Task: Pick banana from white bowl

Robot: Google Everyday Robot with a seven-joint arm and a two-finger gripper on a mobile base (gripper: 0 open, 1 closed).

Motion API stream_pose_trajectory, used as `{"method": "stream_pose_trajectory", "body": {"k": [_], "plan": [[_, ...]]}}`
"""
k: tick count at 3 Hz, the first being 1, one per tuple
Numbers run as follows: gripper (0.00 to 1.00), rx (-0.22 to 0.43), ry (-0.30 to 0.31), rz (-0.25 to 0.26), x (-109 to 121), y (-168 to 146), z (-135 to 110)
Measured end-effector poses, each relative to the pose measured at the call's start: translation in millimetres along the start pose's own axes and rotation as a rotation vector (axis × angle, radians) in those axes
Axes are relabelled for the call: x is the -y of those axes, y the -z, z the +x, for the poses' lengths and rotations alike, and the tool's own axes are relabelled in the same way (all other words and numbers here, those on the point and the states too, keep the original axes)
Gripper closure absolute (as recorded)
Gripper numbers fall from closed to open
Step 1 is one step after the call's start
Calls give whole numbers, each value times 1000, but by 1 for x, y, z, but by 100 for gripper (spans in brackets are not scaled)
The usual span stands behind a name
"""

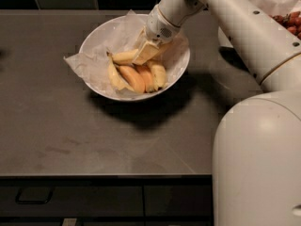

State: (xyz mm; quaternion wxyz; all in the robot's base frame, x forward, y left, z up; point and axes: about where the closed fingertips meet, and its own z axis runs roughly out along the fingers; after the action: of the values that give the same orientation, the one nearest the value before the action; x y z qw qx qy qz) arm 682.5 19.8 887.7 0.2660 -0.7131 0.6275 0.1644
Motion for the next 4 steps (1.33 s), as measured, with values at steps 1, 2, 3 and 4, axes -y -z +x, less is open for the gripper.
{"method": "stream_pose_trajectory", "body": {"k": [1,2,3,4], "plan": [[100,18,31,32,1,16,-9],[100,61,76,84,4,42,-22],[100,106,123,122,-1,70,-38],[100,144,129,106,-23,93,-48]]}}
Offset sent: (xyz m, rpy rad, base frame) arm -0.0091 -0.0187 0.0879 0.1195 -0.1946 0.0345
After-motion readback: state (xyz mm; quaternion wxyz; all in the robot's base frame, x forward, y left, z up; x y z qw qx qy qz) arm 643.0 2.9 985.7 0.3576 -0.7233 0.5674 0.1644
